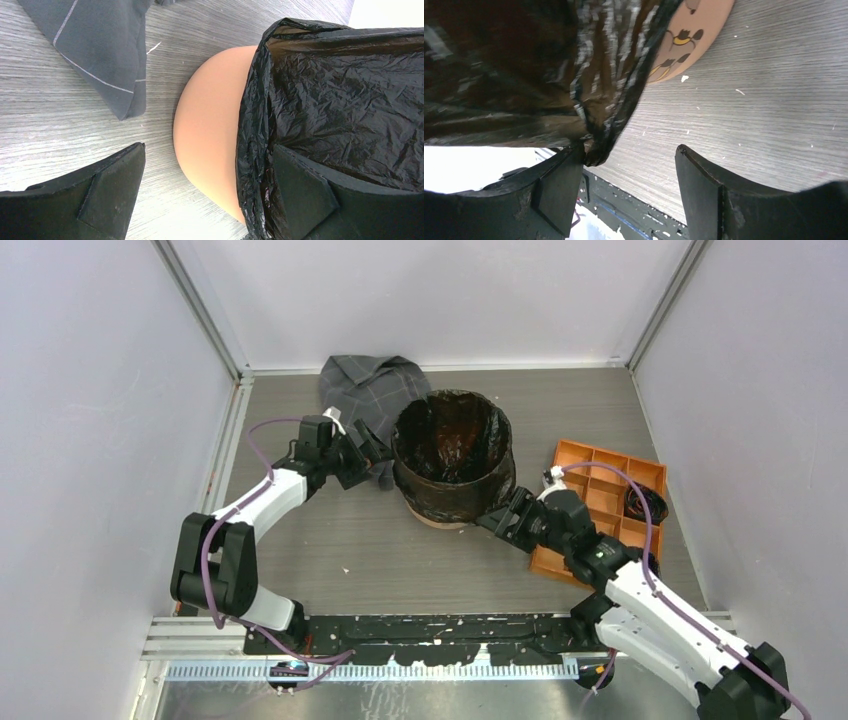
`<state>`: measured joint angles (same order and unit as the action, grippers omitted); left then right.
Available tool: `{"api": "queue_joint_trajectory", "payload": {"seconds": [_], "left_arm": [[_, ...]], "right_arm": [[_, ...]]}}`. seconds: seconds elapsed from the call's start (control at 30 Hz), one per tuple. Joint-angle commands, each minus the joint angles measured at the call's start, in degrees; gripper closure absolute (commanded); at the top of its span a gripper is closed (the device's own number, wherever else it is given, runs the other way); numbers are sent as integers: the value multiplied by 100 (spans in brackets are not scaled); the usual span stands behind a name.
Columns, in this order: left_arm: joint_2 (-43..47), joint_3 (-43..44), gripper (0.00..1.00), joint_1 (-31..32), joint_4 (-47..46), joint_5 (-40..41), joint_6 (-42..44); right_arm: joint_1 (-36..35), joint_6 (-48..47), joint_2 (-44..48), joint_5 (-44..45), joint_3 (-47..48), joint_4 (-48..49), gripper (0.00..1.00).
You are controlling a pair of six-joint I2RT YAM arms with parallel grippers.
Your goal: Put the trash bags into the trash bin
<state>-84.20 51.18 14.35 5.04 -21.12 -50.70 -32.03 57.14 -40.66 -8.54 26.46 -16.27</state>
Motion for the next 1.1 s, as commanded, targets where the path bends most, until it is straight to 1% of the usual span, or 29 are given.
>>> {"api": "queue_joint_trajectory", "payload": {"seconds": [0.0, 0.1, 0.23, 0.33, 0.43, 0.5, 0.6, 0.8, 0.93, 1.07], "left_arm": [[128, 142, 0, 7, -42, -101, 73], [121, 130, 0, 7, -47, -108, 69], [112, 129, 0, 6, -52, -123, 69], [153, 125, 0, 9, -40, -123, 76], [204, 112, 0, 2, -9, -92, 99], [234, 105, 0, -15, 12, -72, 119], [259, 116, 0, -45, 62, -46, 152], [235, 120, 0, -64, 31, -18, 149], [199, 120, 0, -64, -12, -36, 130], [203, 129, 0, -64, -29, -65, 122]], "right_arm": [[-57, 207, -343, 346, -259, 909, 29], [-58, 263, -712, 415, -487, 1408, 30], [-64, 371, -1118, 438, -639, 1973, 29], [-58, 381, -1251, 546, -627, 2060, 28], [-51, 321, -1273, 622, -518, 1909, 24], [-57, 307, -1170, 705, -459, 1709, 23], [-49, 209, -790, 1017, -279, 746, 23], [-54, 119, 323, 1729, 22, -904, 21], [-54, 80, 660, 1904, 160, -1309, 20], [-51, -44, 712, 2494, 496, -1491, 20]]}}
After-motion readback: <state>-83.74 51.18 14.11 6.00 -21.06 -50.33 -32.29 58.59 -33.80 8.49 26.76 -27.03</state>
